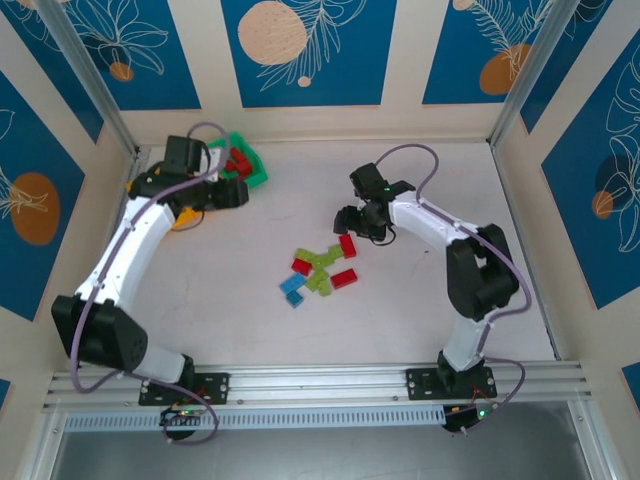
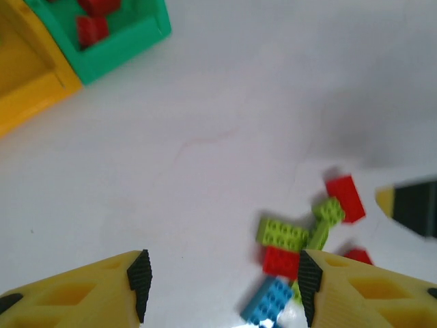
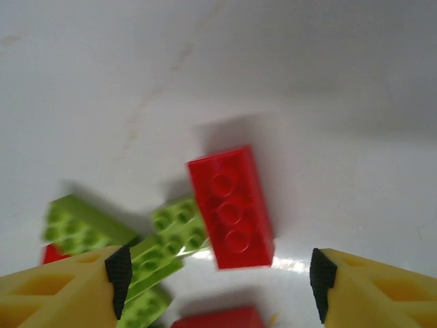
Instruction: Sort the legos into containers by color
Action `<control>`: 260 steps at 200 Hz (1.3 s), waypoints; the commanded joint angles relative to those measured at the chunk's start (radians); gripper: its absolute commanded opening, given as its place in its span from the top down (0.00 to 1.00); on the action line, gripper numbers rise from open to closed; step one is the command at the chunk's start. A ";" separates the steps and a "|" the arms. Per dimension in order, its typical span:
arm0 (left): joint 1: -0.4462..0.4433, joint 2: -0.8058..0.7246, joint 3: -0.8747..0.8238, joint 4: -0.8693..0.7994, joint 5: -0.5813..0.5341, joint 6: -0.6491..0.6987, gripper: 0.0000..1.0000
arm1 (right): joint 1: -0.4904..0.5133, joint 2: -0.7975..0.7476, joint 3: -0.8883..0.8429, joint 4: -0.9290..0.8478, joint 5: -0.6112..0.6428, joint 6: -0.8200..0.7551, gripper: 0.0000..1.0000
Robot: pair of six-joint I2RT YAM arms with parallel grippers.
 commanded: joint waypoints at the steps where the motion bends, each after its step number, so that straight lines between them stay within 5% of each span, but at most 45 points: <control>1: -0.028 -0.069 -0.100 0.024 -0.049 0.062 0.40 | -0.004 0.062 0.053 -0.020 0.026 -0.030 0.29; 64: -0.059 -0.124 -0.252 0.069 0.114 0.196 0.24 | -0.003 0.186 0.074 0.008 -0.008 0.018 0.38; 117: -0.065 -0.107 -0.256 0.085 0.016 0.181 0.17 | -0.007 0.191 0.047 0.009 0.006 0.041 0.53; 146: -0.065 -0.108 -0.259 0.104 0.008 0.167 0.15 | -0.009 0.183 0.067 0.006 -0.009 0.038 0.72; 184: -0.066 -0.153 -0.249 0.087 -0.006 0.171 0.13 | 0.001 0.091 0.121 0.006 0.002 0.051 0.72; 214: -0.065 -0.219 -0.223 0.083 -0.018 0.167 0.10 | 0.053 0.024 0.170 0.180 -0.074 0.064 0.72; 260: -0.065 -0.284 -0.234 0.102 -0.247 0.083 0.00 | 0.123 0.305 0.456 0.456 -0.123 0.178 0.73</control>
